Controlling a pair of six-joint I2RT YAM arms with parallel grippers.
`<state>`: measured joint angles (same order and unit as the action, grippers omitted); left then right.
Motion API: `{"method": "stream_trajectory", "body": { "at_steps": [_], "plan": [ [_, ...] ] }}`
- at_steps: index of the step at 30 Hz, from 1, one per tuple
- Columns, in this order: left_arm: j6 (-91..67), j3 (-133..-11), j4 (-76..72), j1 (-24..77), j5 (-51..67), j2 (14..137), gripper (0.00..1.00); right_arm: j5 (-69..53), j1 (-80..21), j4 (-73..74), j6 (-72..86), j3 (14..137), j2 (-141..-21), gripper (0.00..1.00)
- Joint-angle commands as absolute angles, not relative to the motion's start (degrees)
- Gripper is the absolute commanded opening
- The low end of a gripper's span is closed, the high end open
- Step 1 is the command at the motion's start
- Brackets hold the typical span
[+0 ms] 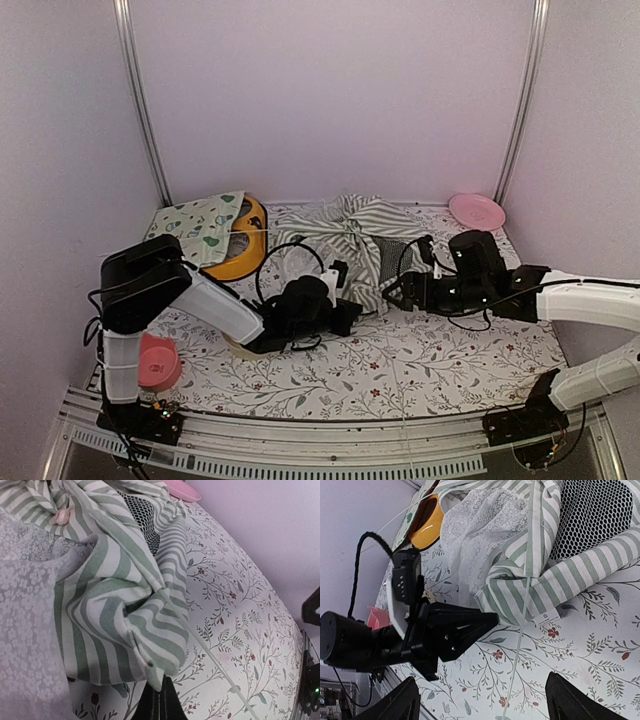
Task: Set up the pet tent
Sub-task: Pick up the tent fabric from the tent.
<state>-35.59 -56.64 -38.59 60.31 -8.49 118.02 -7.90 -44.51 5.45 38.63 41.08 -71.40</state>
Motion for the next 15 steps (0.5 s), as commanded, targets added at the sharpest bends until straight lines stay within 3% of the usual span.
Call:
{"method": "stream_trajectory", "body": {
  "at_steps": [1,6,15],
  "plan": [
    [-38.07,-56.78,-37.8,59.38,-7.35,120.1,0.0,-10.52,-44.84,15.23,37.05,38.57,-62.27,0.91],
    [-38.43,-56.79,-38.93,59.38,-6.47,121.47,0.0,-18.01,-47.75,21.09,41.39,32.87,-56.35,0.86],
    [-38.33,-56.67,-39.07,58.79,-5.85,121.0,0.0,-12.27,-73.84,23.47,59.83,23.31,-52.06,0.77]
  ]
}}
